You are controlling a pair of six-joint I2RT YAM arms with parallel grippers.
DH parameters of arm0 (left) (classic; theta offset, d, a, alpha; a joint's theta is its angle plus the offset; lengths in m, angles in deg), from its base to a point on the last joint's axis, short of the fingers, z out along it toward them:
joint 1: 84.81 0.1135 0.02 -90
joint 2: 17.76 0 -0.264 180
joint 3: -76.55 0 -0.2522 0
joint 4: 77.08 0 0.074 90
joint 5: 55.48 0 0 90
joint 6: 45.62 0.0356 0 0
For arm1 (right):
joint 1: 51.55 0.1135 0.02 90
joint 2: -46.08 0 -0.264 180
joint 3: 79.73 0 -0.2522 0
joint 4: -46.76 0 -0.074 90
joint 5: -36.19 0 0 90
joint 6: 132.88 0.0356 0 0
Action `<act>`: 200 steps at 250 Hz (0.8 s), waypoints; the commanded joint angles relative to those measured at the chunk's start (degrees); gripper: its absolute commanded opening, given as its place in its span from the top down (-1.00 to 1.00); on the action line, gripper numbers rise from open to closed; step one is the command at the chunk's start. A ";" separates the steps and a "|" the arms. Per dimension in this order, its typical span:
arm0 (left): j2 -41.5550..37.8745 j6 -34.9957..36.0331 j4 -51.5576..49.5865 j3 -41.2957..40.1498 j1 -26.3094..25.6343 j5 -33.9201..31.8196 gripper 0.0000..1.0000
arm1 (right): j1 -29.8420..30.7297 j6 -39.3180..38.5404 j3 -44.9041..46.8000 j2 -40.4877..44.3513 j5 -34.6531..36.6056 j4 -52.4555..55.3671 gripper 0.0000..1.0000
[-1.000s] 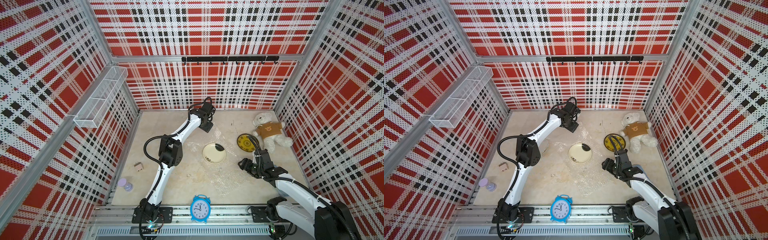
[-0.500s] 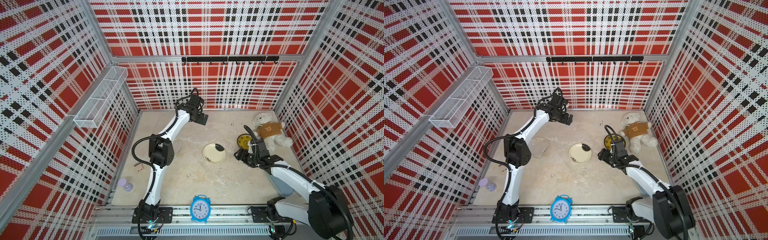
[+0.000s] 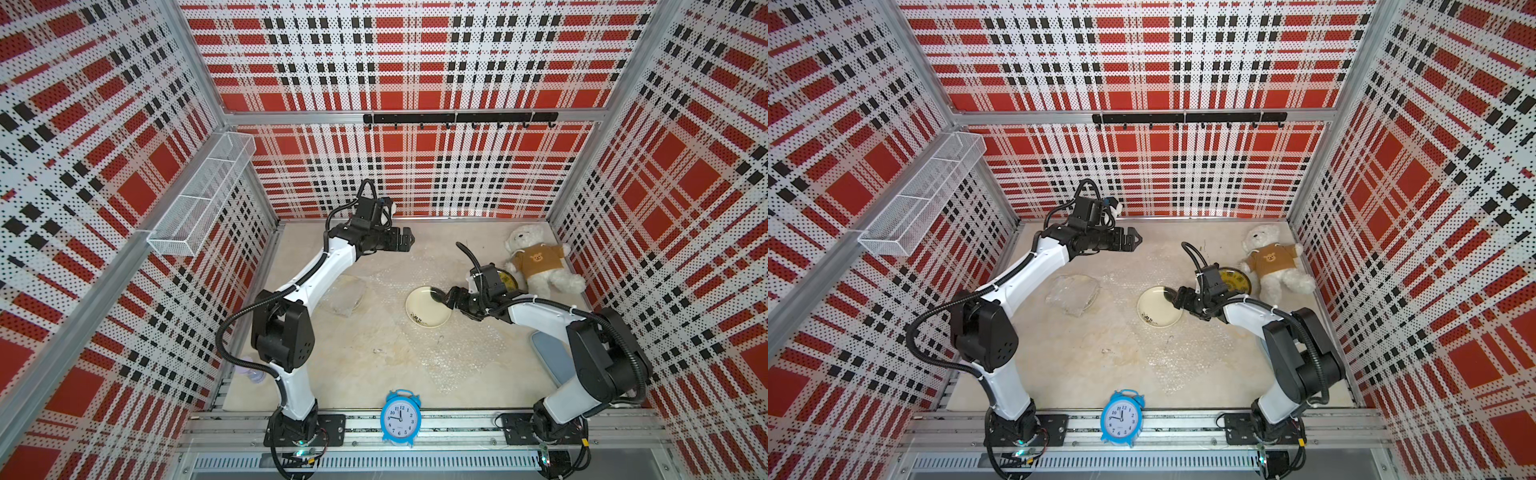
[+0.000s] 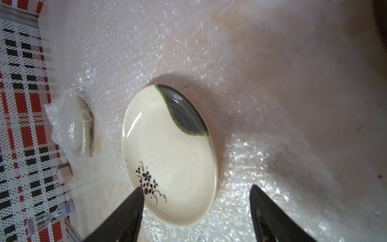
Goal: Unpack dinner plates from bubble wrap
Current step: Pick up the plate from the bubble wrap.
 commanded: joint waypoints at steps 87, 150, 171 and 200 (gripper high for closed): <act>-8.33 -5.15 7.91 -11.30 1.09 3.20 -0.99 | 0.07 -0.16 0.08 -4.82 -3.15 -8.40 -0.33; -8.25 -5.52 8.49 -12.63 1.85 4.33 -0.99 | 0.02 0.36 1.25 -6.15 -3.29 -10.89 -0.05; -8.19 -5.52 8.55 -12.76 1.86 4.37 -0.99 | 0.01 0.56 1.73 -6.33 -3.25 -11.74 0.06; -8.16 -5.43 8.60 -12.93 2.00 4.42 -0.99 | 0.09 0.76 2.23 -6.87 -3.26 -12.46 0.15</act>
